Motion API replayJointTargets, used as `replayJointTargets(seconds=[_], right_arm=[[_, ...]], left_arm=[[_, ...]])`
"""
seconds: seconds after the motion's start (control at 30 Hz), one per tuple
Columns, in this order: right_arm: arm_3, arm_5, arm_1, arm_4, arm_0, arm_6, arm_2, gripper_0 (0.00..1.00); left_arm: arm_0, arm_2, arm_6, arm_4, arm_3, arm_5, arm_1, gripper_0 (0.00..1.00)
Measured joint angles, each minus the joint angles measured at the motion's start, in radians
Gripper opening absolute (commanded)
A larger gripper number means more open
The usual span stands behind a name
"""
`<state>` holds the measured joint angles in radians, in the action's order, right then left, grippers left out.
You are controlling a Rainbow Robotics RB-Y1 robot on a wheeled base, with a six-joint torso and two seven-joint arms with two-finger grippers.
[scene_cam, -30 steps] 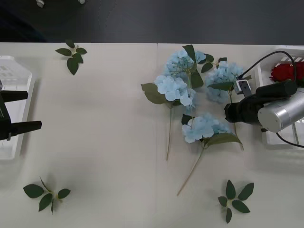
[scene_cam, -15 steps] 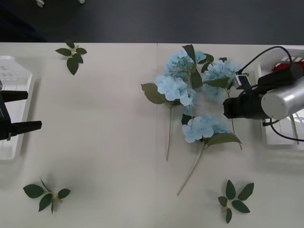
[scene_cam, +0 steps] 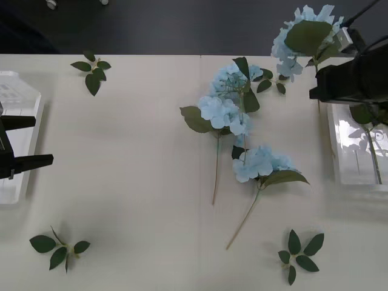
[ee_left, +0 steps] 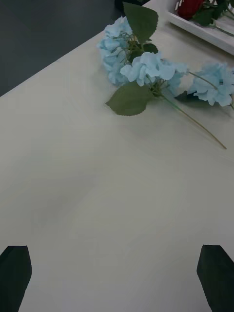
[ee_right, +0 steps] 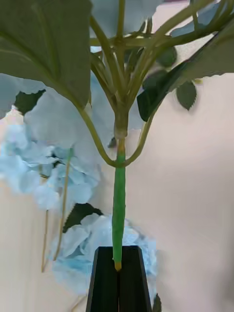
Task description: Put the red flowers into the right box and the blue flowers into the left box
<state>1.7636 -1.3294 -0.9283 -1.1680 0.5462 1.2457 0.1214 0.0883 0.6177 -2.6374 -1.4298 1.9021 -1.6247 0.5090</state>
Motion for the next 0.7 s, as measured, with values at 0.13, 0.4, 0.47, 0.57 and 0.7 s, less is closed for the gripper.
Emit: replayJointTargets(seconds=[0.13, 0.4, 0.47, 0.57, 0.7], right_arm=[[0.061, 0.074, -0.035, -0.092, 0.000, 0.000, -0.016, 0.00], [0.166, 0.355, -0.135, -0.377, -0.035, 0.165, 0.013, 0.00], [0.184, 0.417, -0.151, -0.478, -0.064, 0.263, 0.009, 0.00], [0.197, 0.429, -0.155, -0.579, -0.099, 0.427, -0.009, 0.00], [0.203, 0.429, -0.154, -0.677, -0.113, 0.603, -0.011, 0.00]], left_arm=[[-0.014, 0.000, 0.000, 0.000, 0.000, 0.000, 0.000, 1.00], [-0.022, 0.000, 0.000, -0.022, 0.001, -0.004, 0.000, 1.00], [-0.022, 0.000, 0.000, -0.037, 0.001, -0.004, 0.000, 1.00], [-0.022, 0.000, 0.000, -0.066, 0.001, -0.004, 0.000, 1.00], [-0.022, -0.001, 0.000, -0.132, -0.010, -0.004, 0.000, 1.00]])
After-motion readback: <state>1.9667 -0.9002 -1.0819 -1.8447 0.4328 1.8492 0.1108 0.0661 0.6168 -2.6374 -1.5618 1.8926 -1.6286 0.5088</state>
